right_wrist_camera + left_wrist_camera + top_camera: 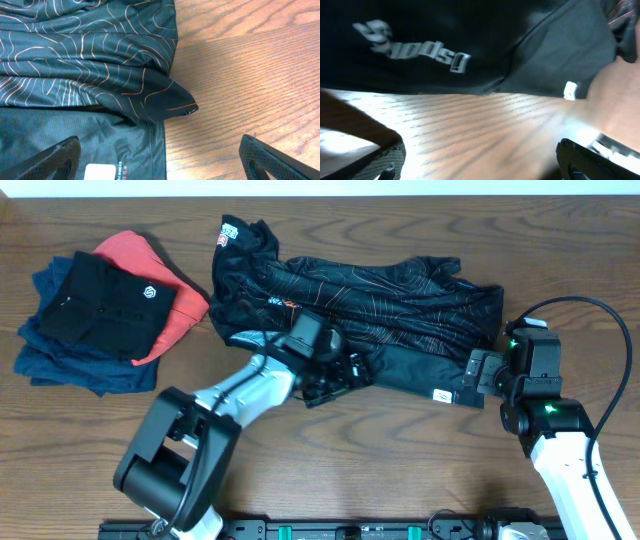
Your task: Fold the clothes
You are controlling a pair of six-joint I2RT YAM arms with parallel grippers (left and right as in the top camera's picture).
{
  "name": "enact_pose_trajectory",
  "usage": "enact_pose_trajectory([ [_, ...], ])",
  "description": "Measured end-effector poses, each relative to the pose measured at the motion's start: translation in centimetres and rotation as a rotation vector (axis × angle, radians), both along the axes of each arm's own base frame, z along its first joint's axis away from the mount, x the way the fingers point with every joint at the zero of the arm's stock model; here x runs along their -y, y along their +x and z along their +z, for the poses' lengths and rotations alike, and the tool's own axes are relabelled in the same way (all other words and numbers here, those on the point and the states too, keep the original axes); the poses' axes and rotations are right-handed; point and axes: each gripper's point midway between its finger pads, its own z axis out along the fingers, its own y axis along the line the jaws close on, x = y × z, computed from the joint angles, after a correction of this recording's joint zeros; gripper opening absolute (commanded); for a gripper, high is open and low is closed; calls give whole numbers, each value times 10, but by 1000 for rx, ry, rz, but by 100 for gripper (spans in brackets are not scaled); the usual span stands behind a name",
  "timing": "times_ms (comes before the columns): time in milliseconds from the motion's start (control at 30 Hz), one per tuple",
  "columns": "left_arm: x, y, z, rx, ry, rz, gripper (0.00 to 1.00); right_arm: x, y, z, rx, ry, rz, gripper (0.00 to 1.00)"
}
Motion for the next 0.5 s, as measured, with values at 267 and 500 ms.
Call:
enact_pose_trajectory([
  [267, 33, 14, 0, 136, 29, 83, 96, 0, -1, 0, -3, 1, 0, 99],
  [500, 63, 31, 1, 103, -79, 208, 93, 0, -1, -1, -3, 1, 0, 99],
])
